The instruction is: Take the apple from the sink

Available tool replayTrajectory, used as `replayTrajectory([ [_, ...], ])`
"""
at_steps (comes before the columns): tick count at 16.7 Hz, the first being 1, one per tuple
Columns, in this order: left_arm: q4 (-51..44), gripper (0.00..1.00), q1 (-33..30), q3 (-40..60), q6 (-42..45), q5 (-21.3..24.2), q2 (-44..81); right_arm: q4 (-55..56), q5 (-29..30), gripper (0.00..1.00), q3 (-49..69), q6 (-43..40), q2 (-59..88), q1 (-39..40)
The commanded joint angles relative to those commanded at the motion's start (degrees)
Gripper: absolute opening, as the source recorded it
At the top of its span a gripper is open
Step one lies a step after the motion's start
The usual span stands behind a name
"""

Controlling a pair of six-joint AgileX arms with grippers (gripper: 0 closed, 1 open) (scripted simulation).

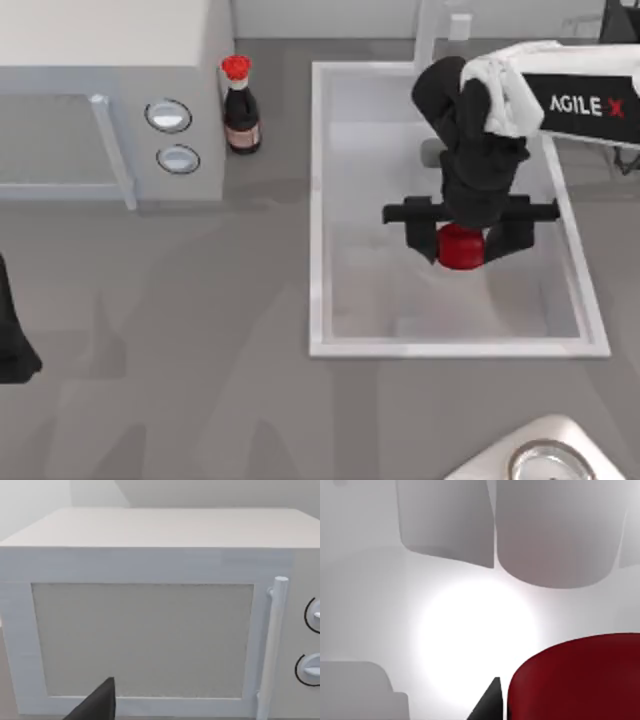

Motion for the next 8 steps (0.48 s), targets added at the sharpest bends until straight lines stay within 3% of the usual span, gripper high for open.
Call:
replayTrajectory([
  [8, 0.0, 1.0, 0.0, 0.0, 0.0, 0.0, 0.0, -32.4, -0.1, 0.0, 24.0, -0.3, -6.6, -0.2],
])
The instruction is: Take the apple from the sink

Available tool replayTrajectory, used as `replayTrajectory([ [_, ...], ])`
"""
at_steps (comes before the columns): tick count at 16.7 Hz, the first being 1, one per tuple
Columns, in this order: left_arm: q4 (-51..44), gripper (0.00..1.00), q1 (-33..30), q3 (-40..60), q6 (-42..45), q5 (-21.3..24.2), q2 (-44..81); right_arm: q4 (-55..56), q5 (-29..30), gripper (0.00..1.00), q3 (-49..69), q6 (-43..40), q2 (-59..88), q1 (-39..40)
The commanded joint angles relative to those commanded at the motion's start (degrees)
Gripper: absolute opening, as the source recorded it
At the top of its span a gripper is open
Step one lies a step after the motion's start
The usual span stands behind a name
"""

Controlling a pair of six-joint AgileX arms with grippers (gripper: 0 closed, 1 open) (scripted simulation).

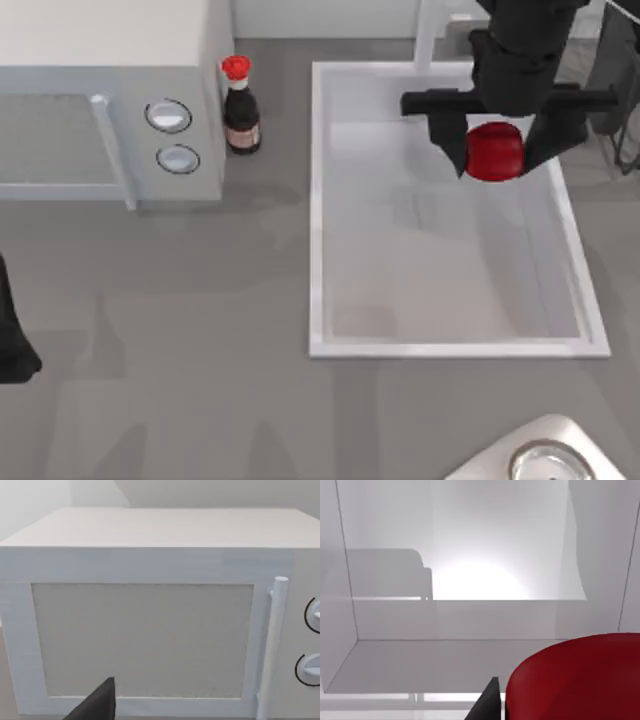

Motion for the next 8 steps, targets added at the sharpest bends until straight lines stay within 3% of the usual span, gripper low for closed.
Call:
replayTrajectory([
  [8, 0.0, 1.0, 0.0, 0.0, 0.0, 0.0, 0.0, -5.9, -0.1, 0.0, 5.4, -0.1, -2.1, 0.1],
])
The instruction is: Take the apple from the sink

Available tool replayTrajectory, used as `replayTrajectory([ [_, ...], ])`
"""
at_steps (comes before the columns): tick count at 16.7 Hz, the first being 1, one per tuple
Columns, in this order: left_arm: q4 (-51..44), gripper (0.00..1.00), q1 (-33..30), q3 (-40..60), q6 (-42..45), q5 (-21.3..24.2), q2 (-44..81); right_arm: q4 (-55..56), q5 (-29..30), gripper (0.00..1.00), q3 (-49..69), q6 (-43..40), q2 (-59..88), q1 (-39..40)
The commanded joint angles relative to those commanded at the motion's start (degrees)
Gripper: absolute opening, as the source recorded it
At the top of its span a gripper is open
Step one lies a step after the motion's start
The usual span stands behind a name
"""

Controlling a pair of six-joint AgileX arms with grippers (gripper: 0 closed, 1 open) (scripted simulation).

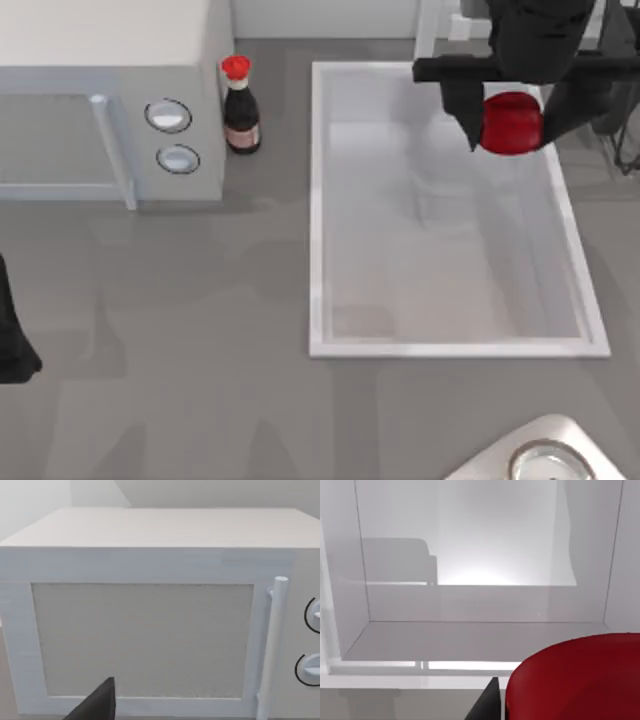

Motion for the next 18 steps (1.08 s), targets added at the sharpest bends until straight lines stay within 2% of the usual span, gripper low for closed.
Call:
replayTrajectory([
  [4, 0.0, 1.0, 0.0, 0.0, 0.0, 0.0, 0.0, 1.7, -0.2, 0.0, -4.2, -3.8, -3.0, -3.8],
  [12, 0.0, 1.0, 0.0, 0.0, 0.0, 0.0, 0.0, 8.6, -1.1, 0.0, -26.5, -20.8, -15.5, -21.0],
  [18, 0.0, 1.0, 0.0, 0.0, 0.0, 0.0, 0.0, 9.0, -1.2, 0.0, -27.4, -21.6, -15.9, -21.7],
])
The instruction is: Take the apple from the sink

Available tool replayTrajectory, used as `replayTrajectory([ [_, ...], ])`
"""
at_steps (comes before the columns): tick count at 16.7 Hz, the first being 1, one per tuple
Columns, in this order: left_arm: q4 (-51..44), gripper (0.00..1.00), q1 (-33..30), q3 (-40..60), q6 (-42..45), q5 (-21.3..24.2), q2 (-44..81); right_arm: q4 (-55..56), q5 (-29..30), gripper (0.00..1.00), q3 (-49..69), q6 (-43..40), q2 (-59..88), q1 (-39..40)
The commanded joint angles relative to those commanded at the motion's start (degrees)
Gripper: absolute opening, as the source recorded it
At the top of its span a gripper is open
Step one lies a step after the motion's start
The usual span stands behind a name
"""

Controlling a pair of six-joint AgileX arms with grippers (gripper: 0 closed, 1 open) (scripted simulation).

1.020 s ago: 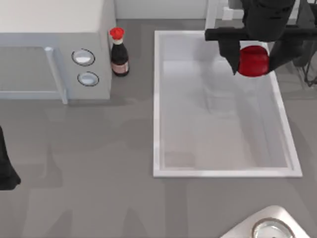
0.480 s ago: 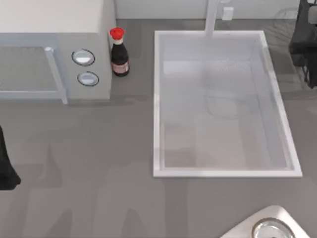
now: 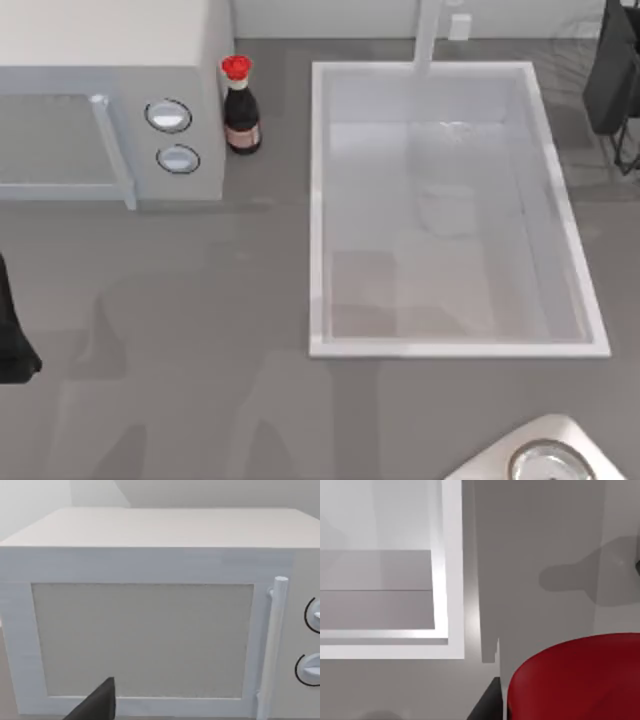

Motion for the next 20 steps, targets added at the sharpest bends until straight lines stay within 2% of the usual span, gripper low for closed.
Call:
replayTrajectory([
  [3, 0.0, 1.0, 0.0, 0.0, 0.0, 0.0, 0.0, 3.9, -1.1, 0.0, 0.1, 1.3, 1.8, 3.2],
  [7, 0.0, 1.0, 0.0, 0.0, 0.0, 0.0, 0.0, 16.1, -2.3, 0.0, -6.3, 1.8, 2.2, 6.9],
  [12, 0.0, 1.0, 0.0, 0.0, 0.0, 0.0, 0.0, 24.5, -0.9, 0.0, -18.9, 0.2, 3.1, 1.9],
  [18, 0.0, 1.0, 0.0, 0.0, 0.0, 0.0, 0.0, 24.1, 0.0, 0.0, -21.2, 0.0, 2.7, -0.2],
  [20, 0.0, 1.0, 0.0, 0.0, 0.0, 0.0, 0.0, 24.1, 0.0, 0.15, -21.2, 0.0, 2.7, -0.2],
])
